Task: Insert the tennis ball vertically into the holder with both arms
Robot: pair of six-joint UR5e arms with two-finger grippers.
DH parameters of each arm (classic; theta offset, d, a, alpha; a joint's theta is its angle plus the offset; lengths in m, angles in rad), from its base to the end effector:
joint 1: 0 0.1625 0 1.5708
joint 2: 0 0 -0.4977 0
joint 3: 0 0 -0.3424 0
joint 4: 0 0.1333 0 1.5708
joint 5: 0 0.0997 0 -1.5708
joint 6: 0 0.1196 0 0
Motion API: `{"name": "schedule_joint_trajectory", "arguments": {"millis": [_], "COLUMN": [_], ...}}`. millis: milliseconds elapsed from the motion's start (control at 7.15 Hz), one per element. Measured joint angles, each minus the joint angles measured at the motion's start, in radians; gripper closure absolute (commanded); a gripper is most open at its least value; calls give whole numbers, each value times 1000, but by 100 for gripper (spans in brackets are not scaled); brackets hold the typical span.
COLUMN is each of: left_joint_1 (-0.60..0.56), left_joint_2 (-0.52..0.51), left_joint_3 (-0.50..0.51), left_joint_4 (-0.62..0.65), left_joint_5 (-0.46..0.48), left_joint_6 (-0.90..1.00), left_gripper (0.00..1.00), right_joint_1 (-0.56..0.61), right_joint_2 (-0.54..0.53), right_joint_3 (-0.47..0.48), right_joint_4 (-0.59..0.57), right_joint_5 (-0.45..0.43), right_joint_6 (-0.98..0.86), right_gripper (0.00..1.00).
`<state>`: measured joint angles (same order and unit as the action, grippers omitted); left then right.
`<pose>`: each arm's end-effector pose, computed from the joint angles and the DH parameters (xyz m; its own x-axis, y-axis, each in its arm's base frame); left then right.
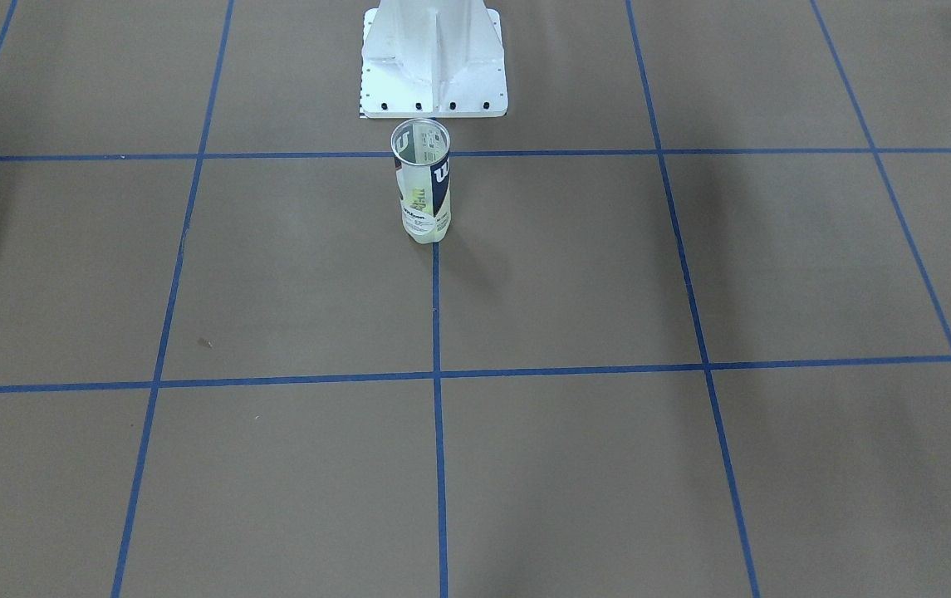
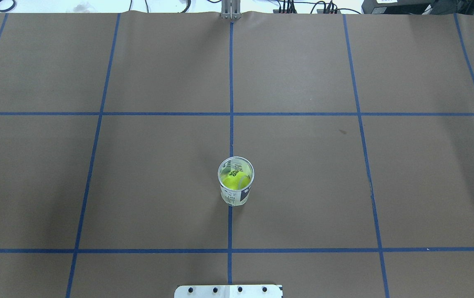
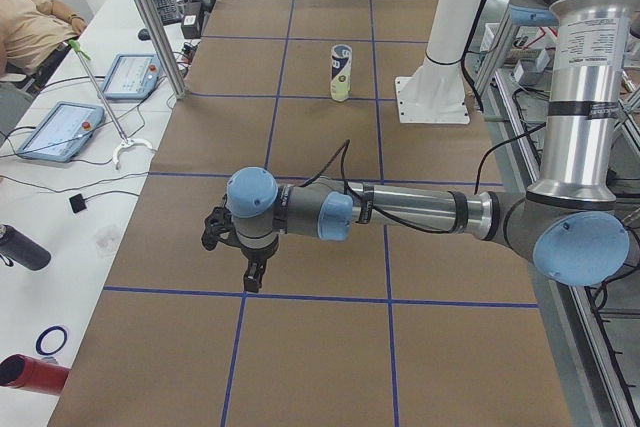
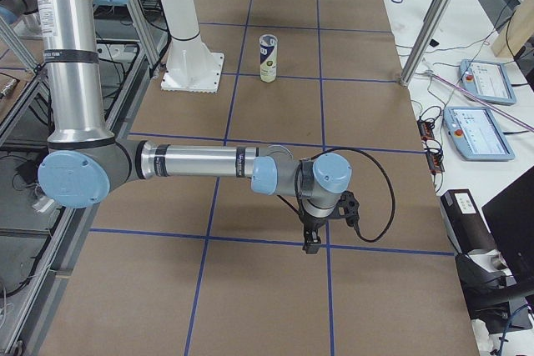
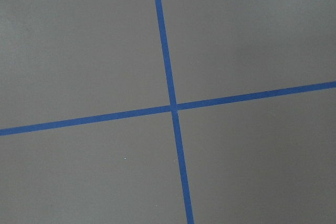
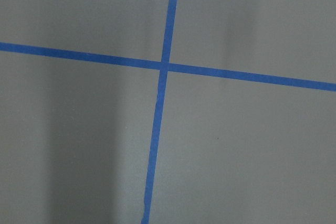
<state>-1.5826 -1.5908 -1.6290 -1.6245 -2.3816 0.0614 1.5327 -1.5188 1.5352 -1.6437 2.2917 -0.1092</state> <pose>-0.0520 -0.4604 0.7019 0.6894 0.1479 -0.7091 -0.0307 0.9840 0.1754 0.0367 -0.4644 0.7492 0.7435 -0.1001 0.6612 0.1198 0.9927 0.0157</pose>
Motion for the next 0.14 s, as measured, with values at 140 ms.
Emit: {"name": "schedule_joint_trajectory", "arguments": {"millis": [140], "left_joint_1": [0], "left_joint_2": [0], "left_joint_3": [0], "left_joint_4": [0], "left_joint_5": [0], "left_joint_6": [0], "left_gripper": [0], "right_joint_1": [0], "right_joint_2": [-2], "right_joint_3": [-1], "right_joint_4": [6], "right_joint_5": [0], "right_joint_6": [6], "right_gripper": [1]}}
